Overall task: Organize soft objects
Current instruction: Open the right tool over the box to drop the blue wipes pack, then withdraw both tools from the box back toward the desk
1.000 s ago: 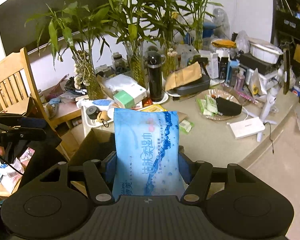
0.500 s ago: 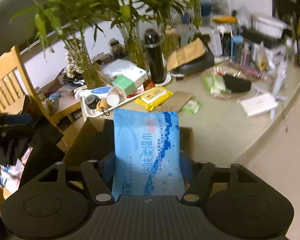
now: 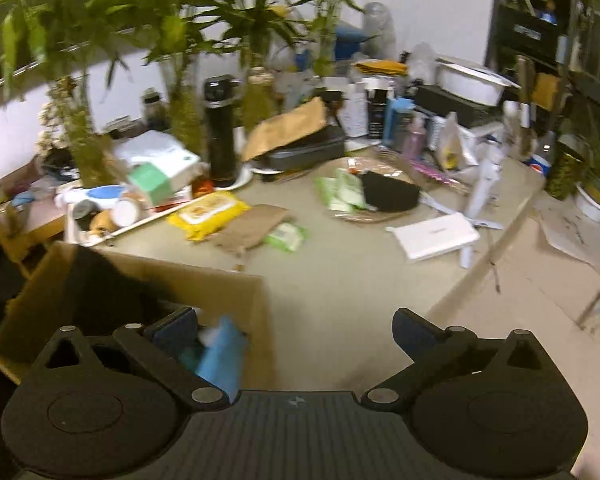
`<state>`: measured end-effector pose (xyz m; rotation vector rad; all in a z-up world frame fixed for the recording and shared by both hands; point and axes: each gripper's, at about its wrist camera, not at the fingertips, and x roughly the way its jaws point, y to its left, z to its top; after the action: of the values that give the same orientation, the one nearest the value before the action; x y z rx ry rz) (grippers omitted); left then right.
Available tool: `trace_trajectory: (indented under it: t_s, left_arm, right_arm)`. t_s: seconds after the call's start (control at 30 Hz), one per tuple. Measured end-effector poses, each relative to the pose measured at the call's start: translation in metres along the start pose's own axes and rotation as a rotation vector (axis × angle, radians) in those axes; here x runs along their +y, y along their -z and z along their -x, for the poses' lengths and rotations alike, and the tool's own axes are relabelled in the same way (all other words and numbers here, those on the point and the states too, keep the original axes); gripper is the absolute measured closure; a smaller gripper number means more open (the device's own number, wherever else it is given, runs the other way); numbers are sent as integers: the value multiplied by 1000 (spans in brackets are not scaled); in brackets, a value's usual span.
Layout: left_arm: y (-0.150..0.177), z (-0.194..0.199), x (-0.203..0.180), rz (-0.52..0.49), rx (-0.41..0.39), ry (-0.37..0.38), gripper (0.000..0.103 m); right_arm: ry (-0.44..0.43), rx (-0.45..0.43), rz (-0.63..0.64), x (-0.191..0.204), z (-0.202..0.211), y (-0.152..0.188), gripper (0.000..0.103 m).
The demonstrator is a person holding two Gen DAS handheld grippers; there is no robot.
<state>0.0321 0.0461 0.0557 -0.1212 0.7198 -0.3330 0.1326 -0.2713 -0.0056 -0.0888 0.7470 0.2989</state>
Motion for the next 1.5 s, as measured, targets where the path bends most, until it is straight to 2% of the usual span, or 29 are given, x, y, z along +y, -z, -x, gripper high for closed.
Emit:
trace_trajectory:
  t_s: [0.17, 0.37, 0.43, 0.6, 0.73, 0.93, 1.13, 1.5]
  left_arm:
    - [-4, -3, 1, 10, 0, 6, 35]
    - [-4, 4, 1, 18, -13, 35, 35]
    - [-5, 9, 0, 11, -19, 35, 35]
    - [-11, 24, -3, -19, -26, 11, 35]
    - [-18, 31, -6, -47, -34, -31, 35]
    - [-20, 31, -6, -70, -30, -99, 35]
    - [-13, 27, 6, -32, -18, -107, 35]
    - [-14, -1, 28, -1, 22, -141, 35]
  right_arm:
    - [112, -48, -3, -40, -4, -1, 0]
    - [141, -43, -95, -72, 3, -3, 0]
    - [124, -31, -126, -69, 15, -5, 0]
    - [-1, -44, -213, -48, 65, -18, 0]
    - [-56, -72, -129, -15, 102, -36, 0]
    - [-133, -102, -56, 13, 129, -53, 0]
    - [-158, -95, 33, 31, 117, -53, 0]
    - [-196, -19, 35, 32, 63, -49, 0]
